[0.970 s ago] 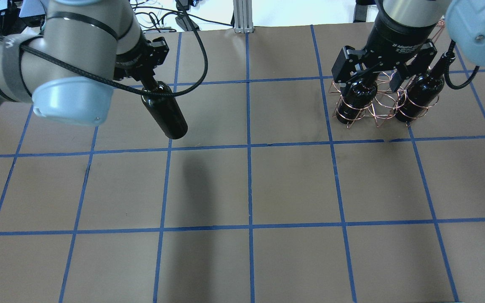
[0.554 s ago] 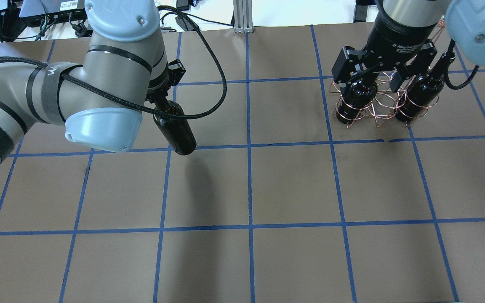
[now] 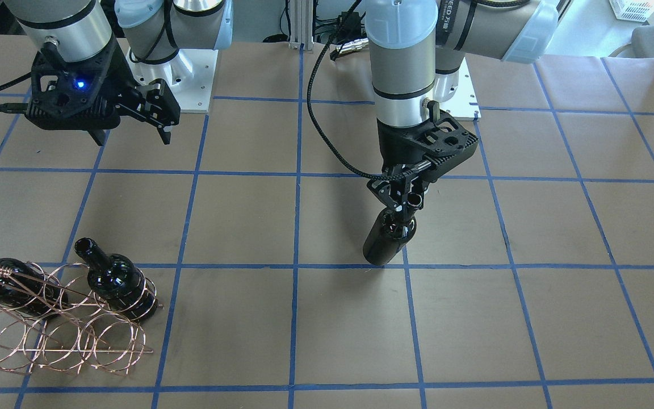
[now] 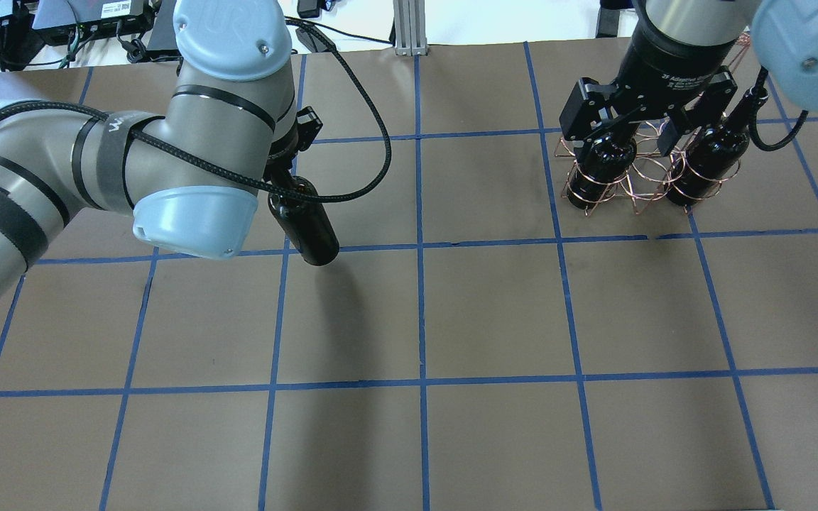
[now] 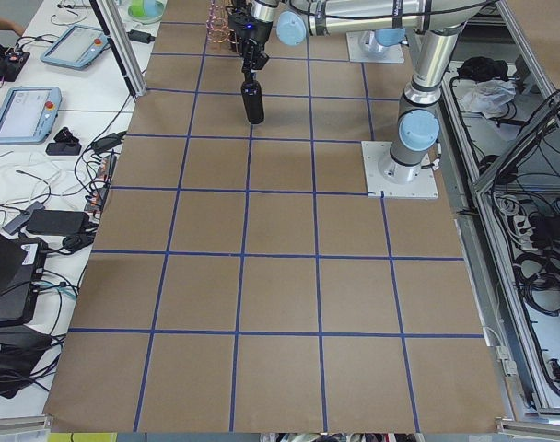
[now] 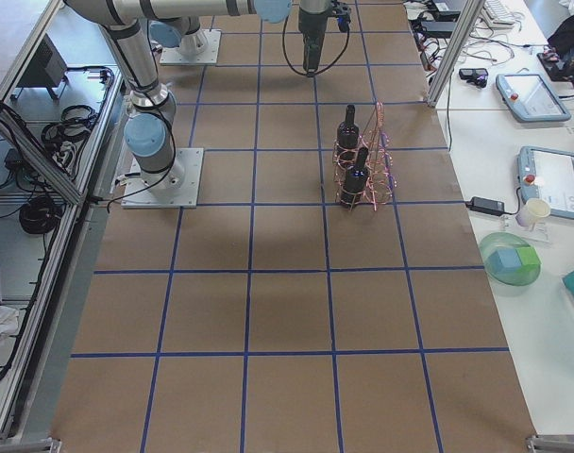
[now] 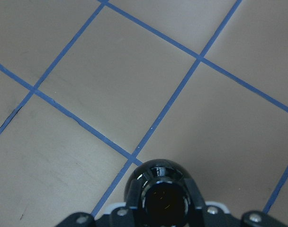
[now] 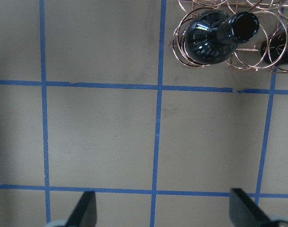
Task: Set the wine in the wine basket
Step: 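Carry the bottle with the left gripper toward the table center, then lower the bottle upright onto the table and open the left gripper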
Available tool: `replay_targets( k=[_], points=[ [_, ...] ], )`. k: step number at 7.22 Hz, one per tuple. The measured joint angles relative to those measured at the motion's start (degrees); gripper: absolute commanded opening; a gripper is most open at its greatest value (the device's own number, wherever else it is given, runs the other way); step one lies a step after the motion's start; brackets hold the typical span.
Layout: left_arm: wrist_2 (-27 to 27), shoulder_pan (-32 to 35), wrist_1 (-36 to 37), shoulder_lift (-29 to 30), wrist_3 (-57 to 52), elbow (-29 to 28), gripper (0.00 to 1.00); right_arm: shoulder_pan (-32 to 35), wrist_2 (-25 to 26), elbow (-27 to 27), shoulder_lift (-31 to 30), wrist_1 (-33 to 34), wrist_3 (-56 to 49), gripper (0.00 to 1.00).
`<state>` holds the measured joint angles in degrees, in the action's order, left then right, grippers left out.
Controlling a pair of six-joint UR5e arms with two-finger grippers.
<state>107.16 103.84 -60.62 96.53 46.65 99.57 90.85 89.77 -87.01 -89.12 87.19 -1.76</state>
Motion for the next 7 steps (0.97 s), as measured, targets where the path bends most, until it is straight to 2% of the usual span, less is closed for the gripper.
replay_targets(
  k=[7],
  points=[
    [0.5,-0.1,0.4,1.9,-0.2,0.2,0.01,0.0,-0.1,0.0,0.0,0.6,0.0,1.0]
  ],
)
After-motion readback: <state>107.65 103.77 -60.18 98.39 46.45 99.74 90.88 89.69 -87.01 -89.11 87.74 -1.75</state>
